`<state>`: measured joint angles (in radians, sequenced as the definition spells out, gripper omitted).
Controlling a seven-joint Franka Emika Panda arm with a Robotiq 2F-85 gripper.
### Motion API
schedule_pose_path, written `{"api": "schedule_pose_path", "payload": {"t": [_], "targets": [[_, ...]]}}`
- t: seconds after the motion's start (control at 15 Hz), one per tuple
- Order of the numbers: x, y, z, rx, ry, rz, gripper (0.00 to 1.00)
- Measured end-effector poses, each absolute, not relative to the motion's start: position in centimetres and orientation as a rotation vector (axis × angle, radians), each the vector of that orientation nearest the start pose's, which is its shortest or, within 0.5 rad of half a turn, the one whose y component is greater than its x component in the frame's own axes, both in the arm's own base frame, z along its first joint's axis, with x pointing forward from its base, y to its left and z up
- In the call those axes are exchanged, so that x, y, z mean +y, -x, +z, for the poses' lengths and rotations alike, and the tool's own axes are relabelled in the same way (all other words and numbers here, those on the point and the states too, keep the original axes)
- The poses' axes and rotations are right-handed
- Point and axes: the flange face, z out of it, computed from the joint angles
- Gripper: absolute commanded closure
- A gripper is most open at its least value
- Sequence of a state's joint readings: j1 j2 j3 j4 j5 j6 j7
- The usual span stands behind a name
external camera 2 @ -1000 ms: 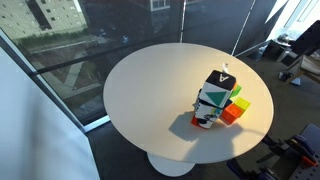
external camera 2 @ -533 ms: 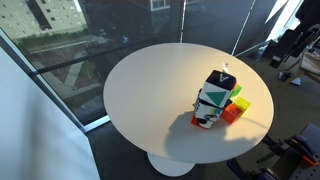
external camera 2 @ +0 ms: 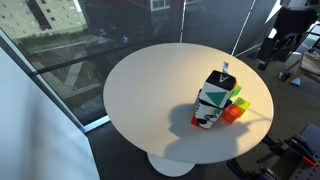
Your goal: Pick up the green block and put it on the pink block
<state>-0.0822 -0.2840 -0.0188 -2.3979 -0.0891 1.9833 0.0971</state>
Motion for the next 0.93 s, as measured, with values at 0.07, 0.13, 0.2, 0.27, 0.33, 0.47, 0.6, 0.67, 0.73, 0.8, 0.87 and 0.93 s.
{"api": "schedule_pose_path", "payload": {"t": [0.07, 0.13, 0.2, 0.27, 0.33, 0.47, 0.6, 0.67, 0.73, 0.8, 0.87, 0.93], "targets": [[-5.4, -43.6, 41.1, 0.264, 3.194, 0.212, 0.0], [-5.9, -43.9, 40.7, 0.278, 3.19, 0.209, 0.0], [-6.4, -44.2, 40.4, 0.292, 3.186, 0.199, 0.0], [-6.9, -44.4, 40.0, 0.306, 3.182, 0.187, 0.0], [-7.4, -44.7, 39.6, 0.319, 3.179, 0.17, 0.0], [-8.4, -45.3, 38.7, 0.344, 3.175, 0.129, 0.0], [-9.2, -46.0, 37.8, 0.362, 3.173, 0.085, 0.0], [-9.5, -46.3, 37.4, 0.37, 3.173, 0.067, 0.0], [-9.9, -46.5, 36.9, 0.379, 3.173, 0.054, 0.0], [-10.2, -46.7, 36.4, 0.387, 3.172, 0.045, 0.0], [-10.5, -46.9, 35.8, 0.397, 3.171, 0.044, 0.0], [-10.9, -46.9, 35.2, 0.407, 3.17, 0.049, 0.0]]}}
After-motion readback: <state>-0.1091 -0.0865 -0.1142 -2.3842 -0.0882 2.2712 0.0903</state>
